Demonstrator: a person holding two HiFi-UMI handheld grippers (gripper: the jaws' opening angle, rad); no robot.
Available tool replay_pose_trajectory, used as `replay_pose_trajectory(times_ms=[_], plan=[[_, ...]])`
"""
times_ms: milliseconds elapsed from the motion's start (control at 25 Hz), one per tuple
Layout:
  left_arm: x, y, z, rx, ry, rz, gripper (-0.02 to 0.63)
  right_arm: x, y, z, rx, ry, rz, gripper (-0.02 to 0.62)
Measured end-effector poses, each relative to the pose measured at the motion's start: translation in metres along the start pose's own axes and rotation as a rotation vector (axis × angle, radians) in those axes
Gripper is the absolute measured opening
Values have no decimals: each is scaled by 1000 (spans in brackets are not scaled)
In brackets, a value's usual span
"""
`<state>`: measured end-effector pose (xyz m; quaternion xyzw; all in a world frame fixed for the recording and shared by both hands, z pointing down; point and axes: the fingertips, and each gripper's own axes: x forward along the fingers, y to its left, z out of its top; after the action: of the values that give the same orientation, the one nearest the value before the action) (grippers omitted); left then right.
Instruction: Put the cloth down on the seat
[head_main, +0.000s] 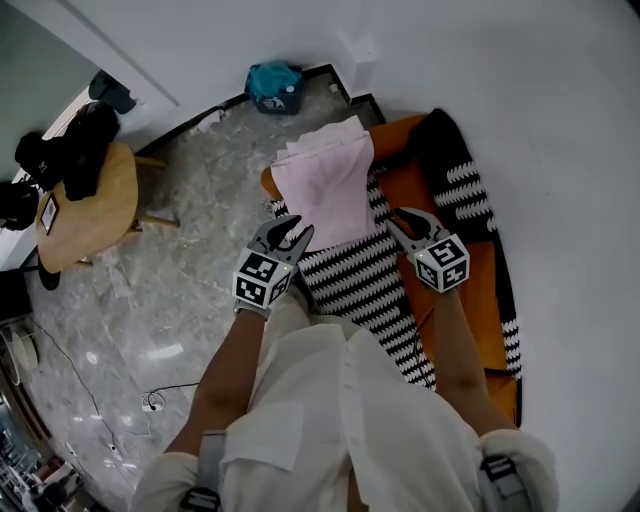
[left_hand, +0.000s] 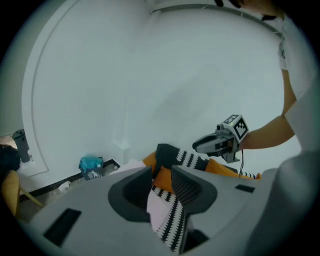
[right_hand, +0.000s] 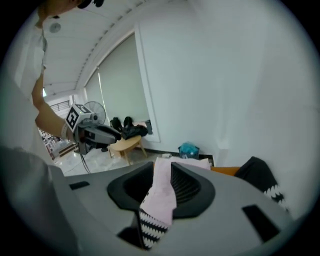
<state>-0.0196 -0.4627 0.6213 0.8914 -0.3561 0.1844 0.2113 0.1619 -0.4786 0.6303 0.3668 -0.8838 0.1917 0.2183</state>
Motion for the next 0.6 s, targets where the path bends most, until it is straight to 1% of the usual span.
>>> replay_pose_trajectory(times_ms=[160,320,520,600], plan=[[-19,-3,54,-4,-148,8,127,-15,9,45,38,-154,-54,118],[-53,-5,107,-3,-318,27,75,-37,18,86,58,-292,-86,115],[-105,-14,166,75,-475,54,43,-77,33,140,6,-438,-108,100],[-126,-20,186,103,-528,73,32,-95,42,161,-27,-492,-119,77]])
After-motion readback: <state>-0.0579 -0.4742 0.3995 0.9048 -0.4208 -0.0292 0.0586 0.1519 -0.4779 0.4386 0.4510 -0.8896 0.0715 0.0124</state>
